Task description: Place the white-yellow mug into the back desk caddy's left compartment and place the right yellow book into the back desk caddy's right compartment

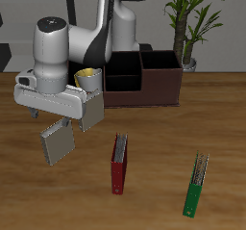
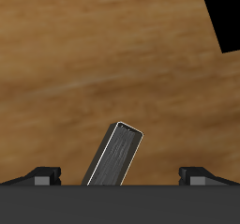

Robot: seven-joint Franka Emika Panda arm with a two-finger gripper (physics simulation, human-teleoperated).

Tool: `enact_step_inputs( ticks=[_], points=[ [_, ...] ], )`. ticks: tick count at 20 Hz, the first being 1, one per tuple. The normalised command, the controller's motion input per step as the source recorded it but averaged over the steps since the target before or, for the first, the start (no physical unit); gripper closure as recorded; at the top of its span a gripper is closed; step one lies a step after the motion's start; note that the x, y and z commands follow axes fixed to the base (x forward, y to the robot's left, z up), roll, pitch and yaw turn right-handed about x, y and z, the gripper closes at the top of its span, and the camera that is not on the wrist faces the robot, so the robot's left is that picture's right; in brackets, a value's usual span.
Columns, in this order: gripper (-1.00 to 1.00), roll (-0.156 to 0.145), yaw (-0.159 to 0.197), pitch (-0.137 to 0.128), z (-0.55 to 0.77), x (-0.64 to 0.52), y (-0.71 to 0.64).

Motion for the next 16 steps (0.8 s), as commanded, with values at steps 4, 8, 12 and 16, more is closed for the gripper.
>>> enact_step_inputs(
  ticks=[4, 8, 12, 16],
  points=[
    [-1.0, 0.007, -0.051, 0.032, -0.26, 0.09, 0.02],
    [-1.0, 0.01, -0.031, 0.014, -0.16, -0.02, 0.05],
    [-1.0, 0.0, -0.043, 0.021, -0.24, 0.01, -0.06],
    [-1.0, -0.011, -0.012, 0.025, -0.25, -0.03, -0.01]
  ],
)
